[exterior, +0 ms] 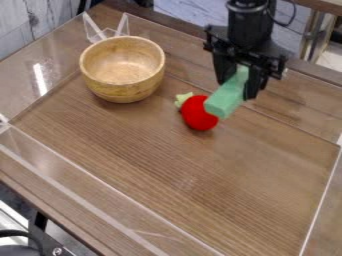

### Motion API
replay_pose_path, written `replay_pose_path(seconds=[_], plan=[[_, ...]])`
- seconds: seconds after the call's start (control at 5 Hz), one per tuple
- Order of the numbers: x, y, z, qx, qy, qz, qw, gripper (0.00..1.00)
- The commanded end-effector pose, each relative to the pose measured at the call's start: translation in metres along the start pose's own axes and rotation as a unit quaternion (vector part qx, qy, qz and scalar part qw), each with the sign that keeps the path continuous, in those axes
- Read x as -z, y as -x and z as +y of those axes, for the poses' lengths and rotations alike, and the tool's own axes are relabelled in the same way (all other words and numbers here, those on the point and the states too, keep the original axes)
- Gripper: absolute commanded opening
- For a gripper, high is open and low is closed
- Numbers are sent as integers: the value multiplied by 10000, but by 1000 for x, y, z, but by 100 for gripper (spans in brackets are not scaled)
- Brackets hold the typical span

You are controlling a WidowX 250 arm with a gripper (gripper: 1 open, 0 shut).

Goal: Remove the green stick from the brown bowl and put it on the table

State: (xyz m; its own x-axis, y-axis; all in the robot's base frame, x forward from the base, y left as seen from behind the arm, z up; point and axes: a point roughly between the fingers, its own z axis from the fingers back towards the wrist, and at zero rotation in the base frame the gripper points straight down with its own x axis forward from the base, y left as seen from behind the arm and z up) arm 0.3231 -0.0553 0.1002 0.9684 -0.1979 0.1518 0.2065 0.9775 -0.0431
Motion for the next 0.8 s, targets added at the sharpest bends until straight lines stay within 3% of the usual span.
replay_pose_path(seconds=[0.0,0.4,0.6], plan=[[-9,3,-10,314,74,-216,9992,0],[14,6,-21,434,169,-85,9989,0],[15,9,-28,362,181,-25,9992,0]])
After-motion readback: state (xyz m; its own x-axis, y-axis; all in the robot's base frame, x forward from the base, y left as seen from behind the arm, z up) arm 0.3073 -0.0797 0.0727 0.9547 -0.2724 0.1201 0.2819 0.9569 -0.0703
